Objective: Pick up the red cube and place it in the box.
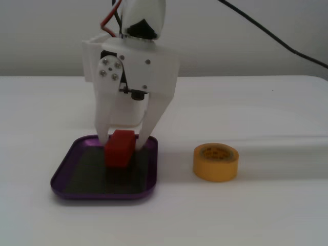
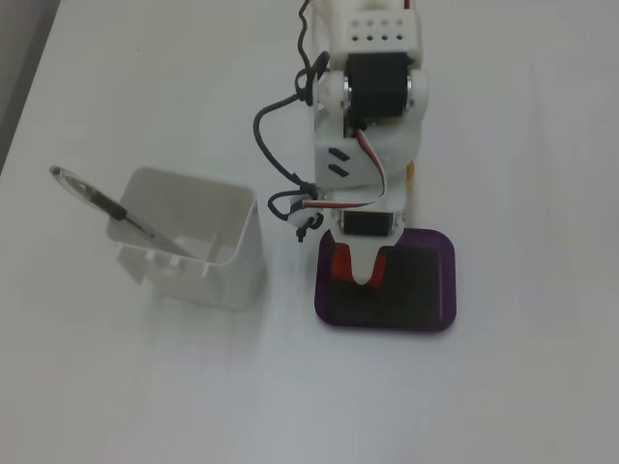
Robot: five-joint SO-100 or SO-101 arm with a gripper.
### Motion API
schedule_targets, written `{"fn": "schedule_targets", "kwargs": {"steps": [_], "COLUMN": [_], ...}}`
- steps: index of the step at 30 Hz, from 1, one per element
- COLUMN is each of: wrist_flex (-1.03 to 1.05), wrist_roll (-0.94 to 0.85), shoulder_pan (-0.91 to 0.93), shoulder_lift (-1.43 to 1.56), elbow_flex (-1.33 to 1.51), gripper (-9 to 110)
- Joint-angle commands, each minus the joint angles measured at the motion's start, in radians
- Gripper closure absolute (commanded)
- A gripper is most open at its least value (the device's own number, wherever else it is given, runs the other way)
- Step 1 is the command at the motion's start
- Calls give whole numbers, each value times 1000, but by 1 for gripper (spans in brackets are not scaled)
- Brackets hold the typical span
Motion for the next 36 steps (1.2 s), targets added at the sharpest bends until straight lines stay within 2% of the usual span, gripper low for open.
{"fn": "schedule_targets", "kwargs": {"steps": [1, 7, 10, 17, 23, 30, 36], "wrist_flex": [98, 342, 371, 371, 371, 357, 158], "wrist_roll": [-5, -6, -3, 0, -2, 9, 8], "shoulder_pan": [-3, -6, -6, -6, -5, -5, -3], "shoulder_lift": [127, 307, 453, 885, 1201, 1546, 1835], "elbow_flex": [-130, -396, -471, -354, 11, 595, 1132], "gripper": [86, 86, 87, 87, 87, 87, 86]}}
